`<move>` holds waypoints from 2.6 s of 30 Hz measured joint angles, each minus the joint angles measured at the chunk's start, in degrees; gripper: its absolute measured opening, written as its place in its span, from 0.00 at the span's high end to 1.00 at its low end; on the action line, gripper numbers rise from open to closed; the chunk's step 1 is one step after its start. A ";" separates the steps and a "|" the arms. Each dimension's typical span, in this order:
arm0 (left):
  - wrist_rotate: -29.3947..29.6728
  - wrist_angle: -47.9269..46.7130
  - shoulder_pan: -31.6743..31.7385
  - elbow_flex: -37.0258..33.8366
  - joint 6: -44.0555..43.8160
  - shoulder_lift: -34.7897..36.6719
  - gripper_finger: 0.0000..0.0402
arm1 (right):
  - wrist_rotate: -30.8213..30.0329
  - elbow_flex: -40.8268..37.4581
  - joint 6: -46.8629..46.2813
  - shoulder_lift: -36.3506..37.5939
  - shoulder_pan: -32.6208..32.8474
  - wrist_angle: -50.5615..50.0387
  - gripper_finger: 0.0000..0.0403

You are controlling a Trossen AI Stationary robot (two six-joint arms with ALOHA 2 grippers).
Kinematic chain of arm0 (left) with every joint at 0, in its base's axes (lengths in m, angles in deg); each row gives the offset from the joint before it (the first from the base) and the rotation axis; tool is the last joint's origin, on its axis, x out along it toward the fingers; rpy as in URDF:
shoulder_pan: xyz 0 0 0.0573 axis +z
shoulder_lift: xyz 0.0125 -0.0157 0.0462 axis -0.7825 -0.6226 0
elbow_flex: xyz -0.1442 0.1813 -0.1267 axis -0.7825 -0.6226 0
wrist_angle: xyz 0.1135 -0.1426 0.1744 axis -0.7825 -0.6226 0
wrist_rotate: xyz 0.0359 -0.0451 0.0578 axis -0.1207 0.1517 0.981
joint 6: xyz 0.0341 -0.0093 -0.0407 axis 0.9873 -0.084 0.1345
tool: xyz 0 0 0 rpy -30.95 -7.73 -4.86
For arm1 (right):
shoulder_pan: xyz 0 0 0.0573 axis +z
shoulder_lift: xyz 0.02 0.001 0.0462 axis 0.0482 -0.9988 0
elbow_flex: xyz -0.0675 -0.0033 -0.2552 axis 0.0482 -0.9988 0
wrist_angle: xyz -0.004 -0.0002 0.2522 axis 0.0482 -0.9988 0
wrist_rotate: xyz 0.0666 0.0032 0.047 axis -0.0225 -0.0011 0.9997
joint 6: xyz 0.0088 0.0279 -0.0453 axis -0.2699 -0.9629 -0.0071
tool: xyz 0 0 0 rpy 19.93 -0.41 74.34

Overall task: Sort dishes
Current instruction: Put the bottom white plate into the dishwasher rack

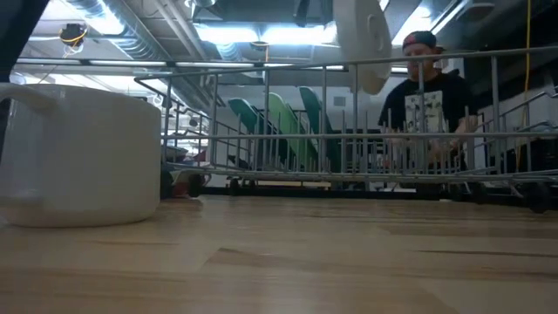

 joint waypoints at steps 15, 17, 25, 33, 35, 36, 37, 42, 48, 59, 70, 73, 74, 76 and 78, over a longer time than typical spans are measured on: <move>0.46 15.18 6.48 -0.07 -10.56 -9.73 1.00 | 2.90 -0.02 7.20 8.14 -11.80 0.04 0.84; 0.63 17.26 7.41 -0.07 -12.30 -11.09 1.00 | 2.90 -0.02 7.72 8.71 -12.69 0.02 0.84; 1.74 19.48 10.99 -0.13 -15.25 -14.23 1.00 | 4.39 -2.39 9.16 11.50 -14.52 0.07 0.84; 2.76 20.55 13.65 0.03 -15.69 -14.56 1.00 | 4.39 -10.80 8.60 16.74 -14.47 0.04 0.84; 3.37 19.13 13.84 0.00 -15.00 -14.67 1.00 | 4.41 -13.14 7.36 18.12 -14.47 0.03 0.84; 3.34 19.03 13.78 0.00 -14.59 -14.69 1.00 | 4.41 -14.30 6.78 18.81 -14.47 0.02 0.84; 3.36 19.01 13.73 0.00 -14.52 -14.69 1.00 | 4.41 -15.41 6.21 19.51 -14.47 0.01 0.84; 3.17 19.29 13.33 -0.01 -14.81 -14.69 1.00 | 4.41 -20.14 4.40 22.33 -14.45 0.00 0.84; 3.38 19.53 12.64 -0.02 -14.83 -14.69 1.00 | 4.41 -23.36 1.69 25.05 -14.45 0.03 0.84; 5.92 17.52 11.41 0.02 -15.09 -17.22 1.00 | 4.43 -25.47 0.94 26.00 -14.45 0.01 0.84; 7.59 15.78 11.34 -0.02 -20.13 -20.54 0.98 | 7.34 -27.23 0.57 26.02 -14.43 0.01 0.84; 7.66 16.11 11.08 -0.02 -18.23 -20.54 0.97 | 7.40 -27.23 -0.46 25.95 -14.43 0.02 0.84; 7.67 16.35 11.04 -0.02 -18.21 -20.54 0.98 | 7.39 -27.23 -0.48 25.99 -14.43 0.03 0.84; 7.71 16.47 10.93 0.02 -18.26 -20.54 0.99 | 7.37 -27.23 -0.55 26.00 -14.43 0.02 0.84; 7.72 16.44 10.85 0.04 -18.11 -20.54 0.99 | 7.39 -27.23 -0.56 26.00 -14.43 0.02 0.84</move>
